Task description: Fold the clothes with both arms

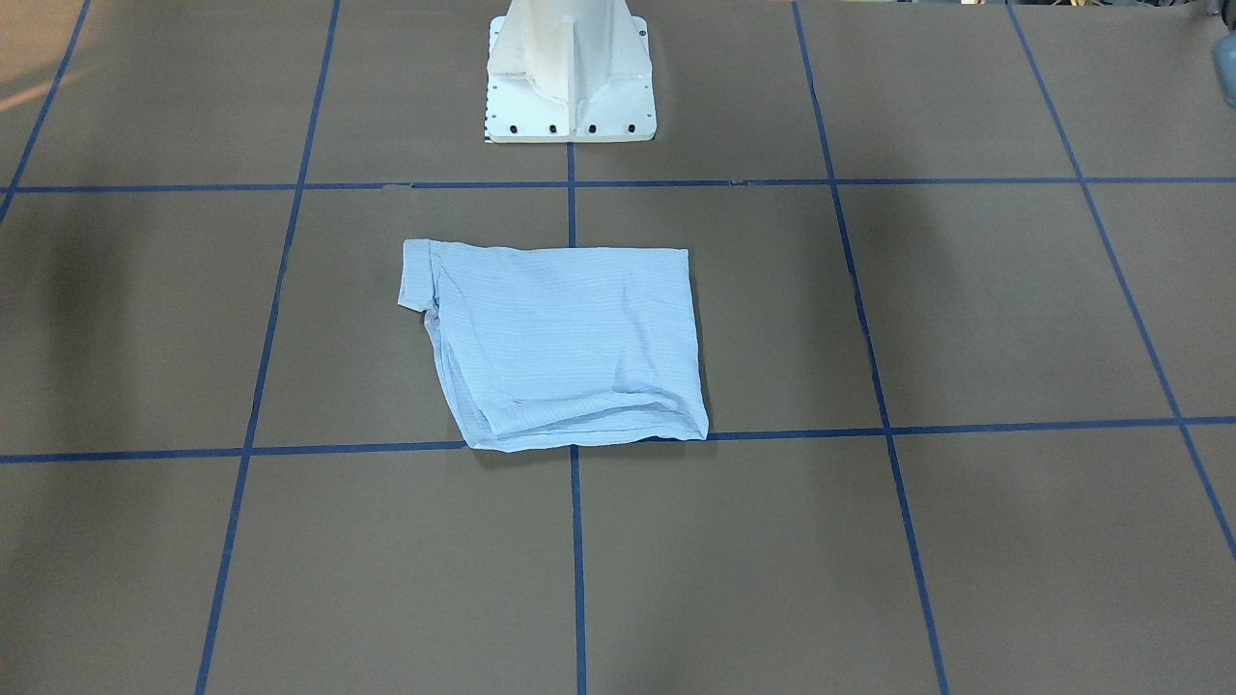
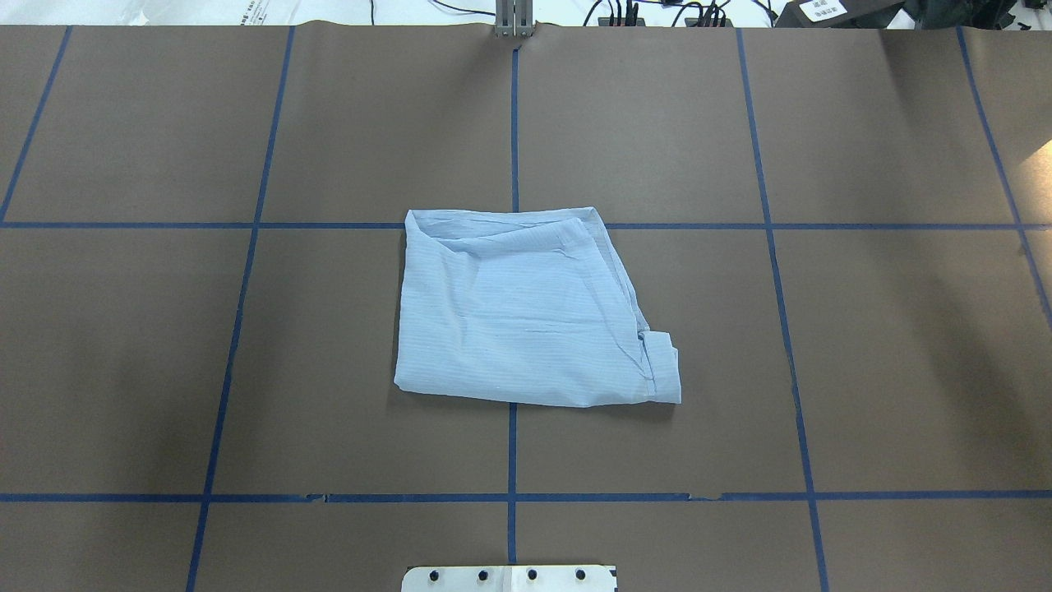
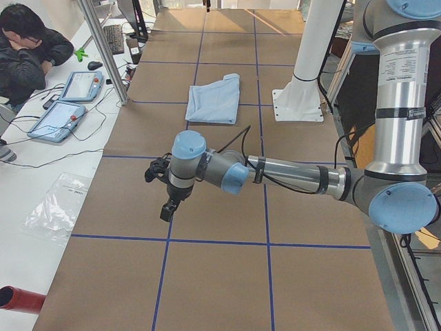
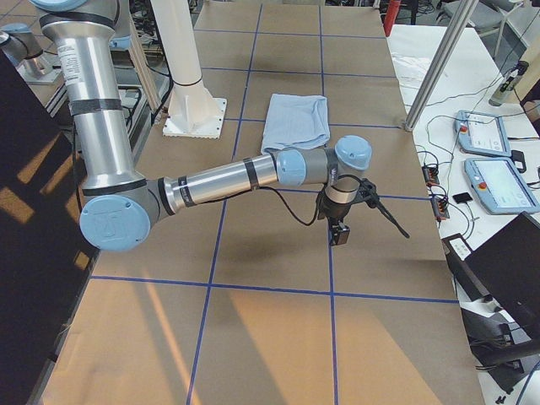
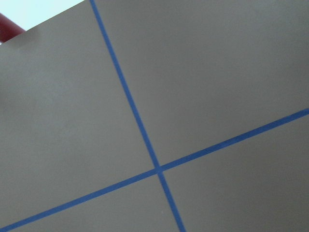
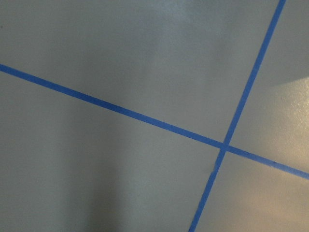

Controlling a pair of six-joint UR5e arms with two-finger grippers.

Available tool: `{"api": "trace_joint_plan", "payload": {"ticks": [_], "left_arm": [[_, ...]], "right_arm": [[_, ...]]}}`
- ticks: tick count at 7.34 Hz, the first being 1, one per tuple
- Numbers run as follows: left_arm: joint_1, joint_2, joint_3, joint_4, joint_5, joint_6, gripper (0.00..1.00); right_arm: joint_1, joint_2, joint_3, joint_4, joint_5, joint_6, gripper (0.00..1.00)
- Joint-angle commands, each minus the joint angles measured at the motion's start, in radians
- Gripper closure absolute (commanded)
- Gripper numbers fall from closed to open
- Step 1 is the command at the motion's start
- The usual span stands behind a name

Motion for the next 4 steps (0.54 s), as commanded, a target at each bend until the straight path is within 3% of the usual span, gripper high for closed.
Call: {"api": "trace_joint_plan", "payload": {"ticks": [1, 2, 4], "left_arm": [[-0.066, 0.027, 0.075, -0.060, -0.063, 0.027, 0.00], [-0.066, 0.044, 0.128, -0.074, -0.063, 0.038, 0.00], [-0.066, 0.029, 0.129, -0.044, -0.064, 0.021, 0.00]], "right_arm": [[0.042, -0.042, 0.001, 0.026, 0.012, -0.014, 0.00], [0.067, -0.083, 0.001, 0.028, 0.015, -0.020, 0.00], [0.071, -0.109, 0.004, 0.025, 0.021, -0.011, 0.00]]}}
